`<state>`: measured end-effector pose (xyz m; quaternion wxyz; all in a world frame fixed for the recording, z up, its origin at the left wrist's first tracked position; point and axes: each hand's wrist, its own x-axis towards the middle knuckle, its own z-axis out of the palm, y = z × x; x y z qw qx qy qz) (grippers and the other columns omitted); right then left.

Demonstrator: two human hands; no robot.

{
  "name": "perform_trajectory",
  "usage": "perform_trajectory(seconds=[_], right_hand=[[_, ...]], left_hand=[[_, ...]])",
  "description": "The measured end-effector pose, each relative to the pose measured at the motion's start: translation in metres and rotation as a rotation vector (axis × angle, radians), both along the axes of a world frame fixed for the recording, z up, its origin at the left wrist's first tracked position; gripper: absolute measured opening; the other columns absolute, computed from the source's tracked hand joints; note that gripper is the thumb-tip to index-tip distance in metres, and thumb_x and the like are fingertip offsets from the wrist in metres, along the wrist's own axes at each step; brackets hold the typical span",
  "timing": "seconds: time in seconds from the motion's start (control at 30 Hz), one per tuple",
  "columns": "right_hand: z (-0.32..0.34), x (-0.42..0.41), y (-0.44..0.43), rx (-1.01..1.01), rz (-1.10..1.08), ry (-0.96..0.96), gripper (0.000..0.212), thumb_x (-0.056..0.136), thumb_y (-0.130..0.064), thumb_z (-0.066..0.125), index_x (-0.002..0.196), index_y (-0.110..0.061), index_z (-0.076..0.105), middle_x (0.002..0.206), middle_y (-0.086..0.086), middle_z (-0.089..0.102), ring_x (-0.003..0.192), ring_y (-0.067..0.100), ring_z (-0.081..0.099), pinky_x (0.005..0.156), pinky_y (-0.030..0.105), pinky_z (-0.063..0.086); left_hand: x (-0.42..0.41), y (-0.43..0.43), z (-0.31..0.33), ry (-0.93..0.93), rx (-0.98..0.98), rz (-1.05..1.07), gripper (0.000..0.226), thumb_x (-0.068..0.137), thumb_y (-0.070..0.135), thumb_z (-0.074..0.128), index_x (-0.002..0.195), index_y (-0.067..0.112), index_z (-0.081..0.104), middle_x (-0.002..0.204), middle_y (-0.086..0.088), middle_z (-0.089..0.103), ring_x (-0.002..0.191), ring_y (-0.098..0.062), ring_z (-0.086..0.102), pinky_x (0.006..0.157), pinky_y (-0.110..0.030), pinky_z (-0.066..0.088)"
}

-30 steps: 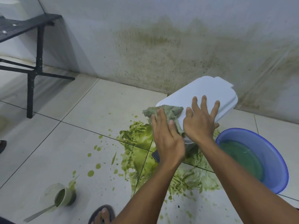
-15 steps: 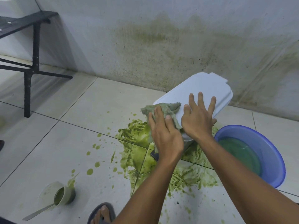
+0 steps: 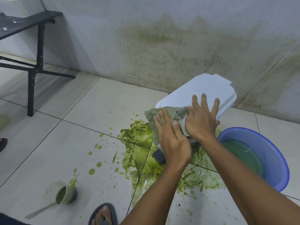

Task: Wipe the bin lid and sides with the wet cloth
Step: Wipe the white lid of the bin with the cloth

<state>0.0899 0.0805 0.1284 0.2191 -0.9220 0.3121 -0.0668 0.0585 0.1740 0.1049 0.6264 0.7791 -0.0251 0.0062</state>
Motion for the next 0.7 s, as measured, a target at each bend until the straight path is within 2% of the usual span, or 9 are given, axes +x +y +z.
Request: perform_trajectory(seconds=[0.13,0.2,0.27,0.4,0.47,0.53,0.57,0.63,0.7], right_hand=[[0.000,0.000,0.000,0.017,0.002,0.009,0.053,0.107,-0.039,0.023,0.159,-0.034,0.015,0.168,-0.012,-0.002,0.151,0.026,-0.024,0.114,0.074,0.010],[0.001,0.000,0.001,0.012,0.002,0.010,0.053,0.107,-0.039,0.023,0.159,-0.033,0.015,0.168,-0.011,-0.002,0.151,0.026,-0.024,0.113,0.075,0.011],[0.001,0.000,0.001,0.011,0.006,0.008,0.053,0.107,-0.039,0.023,0.159,-0.033,0.015,0.168,-0.012,-0.002,0.151,0.026,-0.024,0.113,0.075,0.012],[0.002,-0.002,0.001,0.005,0.023,0.031,0.054,0.107,-0.041,0.024,0.159,-0.034,0.013,0.168,-0.012,-0.004,0.151,0.026,-0.025,0.114,0.074,0.011],[0.002,-0.002,-0.001,0.008,0.044,0.038,0.055,0.107,-0.042,0.023,0.159,-0.034,0.011,0.168,-0.012,-0.007,0.150,0.027,-0.027,0.114,0.074,0.011],[0.001,-0.003,-0.004,0.003,0.075,0.056,0.055,0.107,-0.042,0.022,0.160,-0.033,0.008,0.167,-0.013,-0.009,0.150,0.027,-0.029,0.113,0.075,0.010],[0.001,-0.004,-0.005,-0.004,0.097,0.066,0.056,0.107,-0.043,0.021,0.160,-0.033,0.007,0.167,-0.013,-0.010,0.149,0.027,-0.029,0.113,0.075,0.010],[0.001,-0.007,-0.008,-0.008,0.146,0.074,0.057,0.106,-0.045,0.020,0.160,-0.033,0.006,0.167,-0.014,-0.012,0.149,0.025,-0.030,0.113,0.076,0.009],[0.002,-0.012,-0.014,-0.001,0.201,0.071,0.057,0.106,-0.048,0.021,0.160,-0.033,0.007,0.166,-0.016,-0.013,0.149,0.021,-0.031,0.112,0.076,0.009]], left_hand=[[0.058,0.003,0.011,0.112,0.067,0.008,0.049,0.112,0.034,0.025,0.160,0.027,0.026,0.168,0.008,0.023,0.155,-0.007,0.007,0.125,-0.032,0.005],[0.065,0.003,0.012,0.115,0.064,-0.012,0.050,0.112,0.034,0.025,0.161,0.026,0.026,0.167,0.007,0.025,0.156,-0.010,0.009,0.127,-0.037,0.007],[0.049,0.004,0.005,0.036,0.045,-0.024,0.050,0.112,0.033,0.026,0.161,0.027,0.022,0.168,0.014,0.019,0.156,-0.005,0.003,0.127,-0.032,0.004],[0.018,0.012,-0.016,-0.107,0.075,-0.063,0.056,0.109,0.037,0.027,0.162,0.026,0.013,0.164,0.024,0.005,0.153,0.003,-0.010,0.118,-0.010,-0.007],[0.038,0.016,-0.016,-0.108,0.116,-0.080,0.059,0.105,0.041,0.024,0.161,0.025,0.020,0.165,0.020,0.014,0.156,-0.002,-0.001,0.125,-0.021,0.000],[0.072,0.019,-0.006,-0.098,0.185,-0.159,0.056,0.102,0.043,0.024,0.154,0.028,0.040,0.159,0.008,0.040,0.152,-0.017,0.025,0.125,-0.040,0.021],[0.091,0.020,0.001,-0.110,0.240,-0.235,0.052,0.101,0.042,0.026,0.146,0.029,0.050,0.149,0.004,0.053,0.143,-0.022,0.040,0.118,-0.046,0.033],[0.122,0.017,0.017,-0.102,0.353,-0.417,0.042,0.104,0.036,0.033,0.137,0.030,0.058,0.137,0.003,0.063,0.127,-0.022,0.055,0.107,-0.045,0.043],[0.144,0.009,0.029,-0.064,0.446,-0.576,0.043,0.106,0.033,0.038,0.147,0.030,0.051,0.147,0.001,0.057,0.135,-0.023,0.050,0.112,-0.044,0.039]])
